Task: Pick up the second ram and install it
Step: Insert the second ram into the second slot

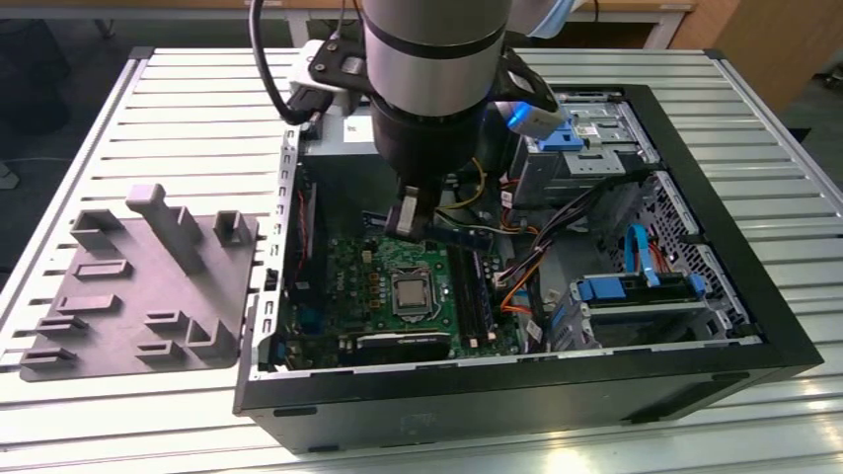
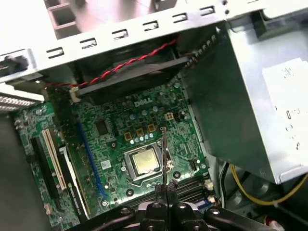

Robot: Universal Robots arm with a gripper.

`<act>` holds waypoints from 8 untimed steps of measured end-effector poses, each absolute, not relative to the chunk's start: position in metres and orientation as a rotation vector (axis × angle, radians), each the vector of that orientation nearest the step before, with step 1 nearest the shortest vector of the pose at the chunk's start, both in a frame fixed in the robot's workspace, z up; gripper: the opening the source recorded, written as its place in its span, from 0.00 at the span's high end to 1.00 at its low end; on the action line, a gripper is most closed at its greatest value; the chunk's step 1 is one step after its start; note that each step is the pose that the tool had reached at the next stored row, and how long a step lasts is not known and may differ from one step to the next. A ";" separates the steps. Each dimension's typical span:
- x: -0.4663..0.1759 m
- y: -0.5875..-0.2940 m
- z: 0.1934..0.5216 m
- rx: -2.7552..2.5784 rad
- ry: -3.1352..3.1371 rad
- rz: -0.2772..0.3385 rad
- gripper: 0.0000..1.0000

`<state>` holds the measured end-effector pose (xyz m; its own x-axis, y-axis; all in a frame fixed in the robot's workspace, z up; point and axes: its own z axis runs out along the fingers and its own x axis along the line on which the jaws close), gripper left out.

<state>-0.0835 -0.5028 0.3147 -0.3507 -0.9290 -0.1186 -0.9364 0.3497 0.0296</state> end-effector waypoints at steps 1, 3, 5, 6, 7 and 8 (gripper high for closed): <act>-0.084 -0.503 0.315 -1.718 2.528 0.140 0.88; -0.084 -0.503 0.314 -1.679 2.553 0.137 0.88; -0.083 -0.503 0.314 -1.641 2.577 0.133 0.88; -0.084 -0.503 0.314 -1.626 2.588 0.128 0.88; -0.084 -0.503 0.314 -1.610 2.600 0.120 0.88; -0.084 -0.503 0.314 -1.593 2.611 0.111 0.88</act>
